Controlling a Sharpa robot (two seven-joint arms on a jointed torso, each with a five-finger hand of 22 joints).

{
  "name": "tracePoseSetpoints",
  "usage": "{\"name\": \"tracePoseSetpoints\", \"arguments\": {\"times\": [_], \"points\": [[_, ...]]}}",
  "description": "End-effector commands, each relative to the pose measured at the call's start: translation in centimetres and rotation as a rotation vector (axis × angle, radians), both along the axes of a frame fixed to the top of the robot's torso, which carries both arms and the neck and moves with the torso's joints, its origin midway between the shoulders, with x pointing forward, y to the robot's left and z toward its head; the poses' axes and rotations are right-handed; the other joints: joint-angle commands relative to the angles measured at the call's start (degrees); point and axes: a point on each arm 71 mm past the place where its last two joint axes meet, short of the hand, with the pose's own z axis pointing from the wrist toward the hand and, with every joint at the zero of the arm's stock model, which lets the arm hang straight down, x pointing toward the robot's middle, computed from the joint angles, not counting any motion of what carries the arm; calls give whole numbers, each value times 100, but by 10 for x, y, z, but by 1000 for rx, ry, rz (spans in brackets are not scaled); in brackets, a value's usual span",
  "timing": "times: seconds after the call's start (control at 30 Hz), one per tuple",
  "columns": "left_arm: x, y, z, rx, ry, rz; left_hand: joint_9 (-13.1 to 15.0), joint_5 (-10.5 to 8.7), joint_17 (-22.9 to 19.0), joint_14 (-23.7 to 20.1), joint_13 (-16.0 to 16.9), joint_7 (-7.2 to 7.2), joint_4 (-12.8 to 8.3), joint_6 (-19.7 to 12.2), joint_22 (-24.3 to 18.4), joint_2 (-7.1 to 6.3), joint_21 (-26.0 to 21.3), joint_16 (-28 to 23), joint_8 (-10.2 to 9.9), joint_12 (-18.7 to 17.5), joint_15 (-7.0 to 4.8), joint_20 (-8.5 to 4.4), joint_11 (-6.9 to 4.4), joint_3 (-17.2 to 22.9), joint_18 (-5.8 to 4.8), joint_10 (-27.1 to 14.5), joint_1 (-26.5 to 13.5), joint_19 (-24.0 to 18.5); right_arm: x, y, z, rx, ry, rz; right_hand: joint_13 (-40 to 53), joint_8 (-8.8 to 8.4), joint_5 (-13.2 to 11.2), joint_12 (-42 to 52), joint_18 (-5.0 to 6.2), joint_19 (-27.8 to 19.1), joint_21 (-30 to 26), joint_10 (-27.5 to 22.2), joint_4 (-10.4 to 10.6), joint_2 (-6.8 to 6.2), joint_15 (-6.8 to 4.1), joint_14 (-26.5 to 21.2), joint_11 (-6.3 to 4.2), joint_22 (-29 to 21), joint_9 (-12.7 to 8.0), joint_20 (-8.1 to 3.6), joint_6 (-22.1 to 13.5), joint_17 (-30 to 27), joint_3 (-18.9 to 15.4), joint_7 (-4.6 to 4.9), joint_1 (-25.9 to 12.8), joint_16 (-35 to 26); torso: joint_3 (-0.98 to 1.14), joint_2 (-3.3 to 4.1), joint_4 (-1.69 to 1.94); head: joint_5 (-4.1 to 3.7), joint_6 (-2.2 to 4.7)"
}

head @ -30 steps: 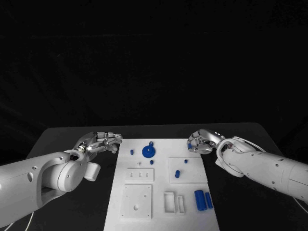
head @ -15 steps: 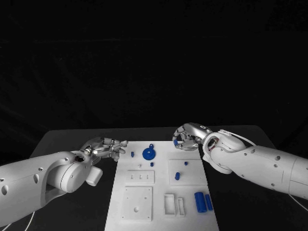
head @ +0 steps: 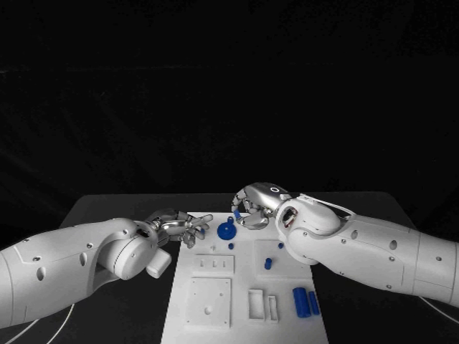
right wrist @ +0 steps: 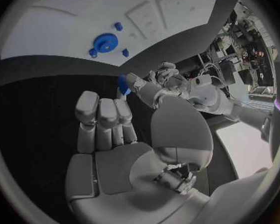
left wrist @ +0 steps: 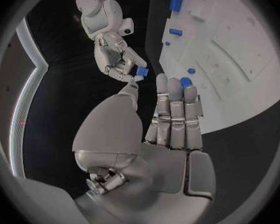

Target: Assemble the parts on the task board

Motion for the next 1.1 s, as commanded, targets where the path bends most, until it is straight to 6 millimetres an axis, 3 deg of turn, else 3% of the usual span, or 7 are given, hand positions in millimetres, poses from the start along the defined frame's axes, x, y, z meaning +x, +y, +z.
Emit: {"name": "tracePoseSetpoints", "arguments": {"times": [0.03, 0.33, 0.73, 1.1], "points": [[-2, -7, -1, 20, 30, -20, -9, -23, -20, -53, 14, 8, -2, -31, 42, 0, 16, 30, -24, 25, 8, -170, 4, 39, -20, -65, -44, -52, -2, 8, -1, -48, -24, -11, 37, 71, 16, 34, 575, 19, 17, 44, -10, 22, -42, 9, -17, 67, 165, -41, 330, 6, 14, 144, 11, -35, -10, -50, 14, 14, -15], [-3, -15, 0, -14, 29, -11, -19, -23, -75, -150, 27, 31, -6, -13, 17, 39, -11, -14, -28, 3, 54, -135, 39, 89, -37, -234, -6, -150, -10, 28, -10, -68, -5, 29, 40, 68, 21, 37, 575, 25, 15, 50, -17, 24, -43, 11, -18, 64, 166, -40, 331, 5, 31, 144, 10, -38, -25, -75, 4, 14, -30], [-5, -18, 0, -34, 38, -22, -18, -21, -104, -175, 40, 26, -15, 39, 7, 120, -12, -23, -6, 8, 71, -119, 41, 104, -36, -286, 48, -186, -16, 39, -20, -76, 10, 51, 40, 66, 25, 37, 575, 29, 13, 53, -22, 27, -43, 13, -18, 61, 166, -40, 332, 4, 44, 144, 5, -40, -25, -63, 21, 6, -62], [-7, -19, -2, -13, 58, -35, -26, -20, -122, -181, 59, 24, -22, 56, 8, 191, 5, -15, -3, 29, 76, -111, 39, 91, -33, -304, 184, -205, -19, 43, -21, -66, 10, 61, 41, 65, 26, 38, 575, 31, 12, 56, -26, 29, -44, 14, -18, 60, 167, -39, 334, 4, 52, 143, 2, -42, -18, -61, 12, 28, -74]]}}
